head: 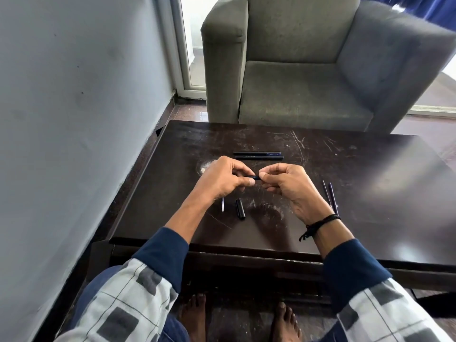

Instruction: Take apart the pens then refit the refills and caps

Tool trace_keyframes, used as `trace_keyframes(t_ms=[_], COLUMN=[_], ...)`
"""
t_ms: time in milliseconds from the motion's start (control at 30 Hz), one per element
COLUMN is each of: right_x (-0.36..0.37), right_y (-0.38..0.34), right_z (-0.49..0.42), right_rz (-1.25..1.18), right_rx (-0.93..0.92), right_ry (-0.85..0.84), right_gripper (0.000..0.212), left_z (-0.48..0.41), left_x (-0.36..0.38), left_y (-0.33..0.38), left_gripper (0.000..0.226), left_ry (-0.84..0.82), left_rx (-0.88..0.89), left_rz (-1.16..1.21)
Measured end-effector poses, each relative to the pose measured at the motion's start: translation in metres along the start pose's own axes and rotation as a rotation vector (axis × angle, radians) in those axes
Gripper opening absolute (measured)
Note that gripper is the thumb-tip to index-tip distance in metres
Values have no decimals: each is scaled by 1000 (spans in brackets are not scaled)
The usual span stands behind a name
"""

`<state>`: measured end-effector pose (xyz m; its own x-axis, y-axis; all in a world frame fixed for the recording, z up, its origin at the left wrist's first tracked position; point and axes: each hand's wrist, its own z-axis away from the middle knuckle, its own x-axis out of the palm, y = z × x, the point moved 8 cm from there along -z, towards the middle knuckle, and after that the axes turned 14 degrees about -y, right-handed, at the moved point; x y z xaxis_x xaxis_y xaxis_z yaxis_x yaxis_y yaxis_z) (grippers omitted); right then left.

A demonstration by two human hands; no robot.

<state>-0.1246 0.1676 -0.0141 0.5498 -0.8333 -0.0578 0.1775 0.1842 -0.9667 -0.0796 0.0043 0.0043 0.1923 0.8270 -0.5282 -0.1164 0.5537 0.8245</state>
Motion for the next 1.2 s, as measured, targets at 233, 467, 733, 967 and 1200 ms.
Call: trace_keyframes(t_ms=[233, 467, 733, 967, 1200], right_x=[2, 3, 1, 1, 2], right_y=[0, 0, -1, 3, 3], right_z=[1, -1, -1, -1, -3], right_rz=[-4, -24, -18, -14, -57], right_rx=[7, 10, -16, 15, 19], right_ry=[15, -6, -6, 23, -14], right_gripper=[11, 10, 3, 8, 6], left_z=[0, -2, -3, -1, -1], left_x=[0, 0, 1, 1, 1], left_y=[1, -1, -2, -1, 0], left_gripper=[13, 13, 14, 14, 14], left_ry=[2, 0, 1, 2, 0], left_rx=[1, 14, 17, 16, 0], left_rz=[0, 1, 4, 3, -5])
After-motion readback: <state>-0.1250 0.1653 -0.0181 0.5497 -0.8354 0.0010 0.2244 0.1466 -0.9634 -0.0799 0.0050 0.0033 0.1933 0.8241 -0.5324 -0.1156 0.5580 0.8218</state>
